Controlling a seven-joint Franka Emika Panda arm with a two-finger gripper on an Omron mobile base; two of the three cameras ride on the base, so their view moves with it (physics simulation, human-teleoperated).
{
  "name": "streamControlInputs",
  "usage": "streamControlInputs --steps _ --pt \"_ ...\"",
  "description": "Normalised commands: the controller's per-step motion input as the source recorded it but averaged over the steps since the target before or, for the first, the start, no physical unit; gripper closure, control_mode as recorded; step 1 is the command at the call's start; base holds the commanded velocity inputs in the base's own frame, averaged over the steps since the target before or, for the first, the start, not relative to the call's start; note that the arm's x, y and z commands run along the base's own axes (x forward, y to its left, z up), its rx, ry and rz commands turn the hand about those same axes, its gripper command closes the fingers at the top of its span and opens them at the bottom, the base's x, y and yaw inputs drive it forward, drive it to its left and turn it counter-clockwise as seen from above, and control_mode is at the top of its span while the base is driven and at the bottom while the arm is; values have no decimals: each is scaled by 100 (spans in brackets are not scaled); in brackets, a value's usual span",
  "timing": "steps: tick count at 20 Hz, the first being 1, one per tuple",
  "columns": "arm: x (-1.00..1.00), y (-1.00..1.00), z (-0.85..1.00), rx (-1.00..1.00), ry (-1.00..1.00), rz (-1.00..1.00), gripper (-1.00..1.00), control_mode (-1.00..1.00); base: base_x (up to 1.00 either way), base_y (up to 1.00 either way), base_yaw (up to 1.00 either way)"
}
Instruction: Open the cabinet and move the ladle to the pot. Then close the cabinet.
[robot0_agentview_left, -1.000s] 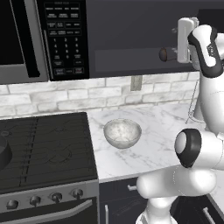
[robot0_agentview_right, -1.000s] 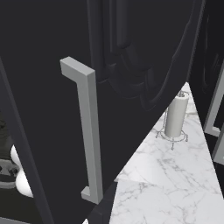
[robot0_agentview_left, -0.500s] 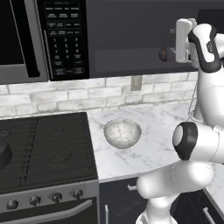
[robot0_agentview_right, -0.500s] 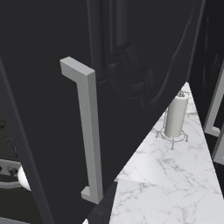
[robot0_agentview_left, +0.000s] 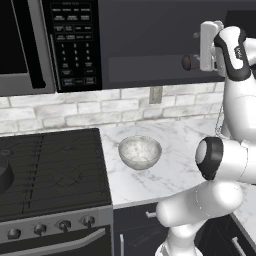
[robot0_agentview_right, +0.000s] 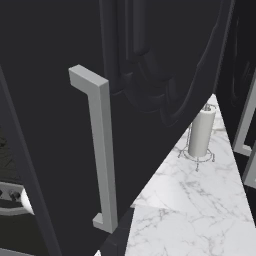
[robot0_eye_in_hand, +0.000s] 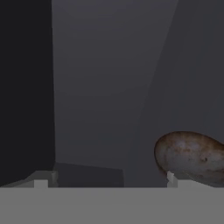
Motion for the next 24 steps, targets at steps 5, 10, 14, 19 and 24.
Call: streamControlInputs --steps 5,10,14,19,24 --pt "5 -1 0 0 0 0 -100 -100 0 0 0" --pt "4 0 -2 0 0 0 -100 -100 0 0 0" --pt "3 0 -8 0 0 0 -100 -100 0 0 0" --pt "5 0 -9 0 0 0 -100 -100 0 0 0" --pt "4 0 -1 0 0 0 -100 -100 0 0 0"
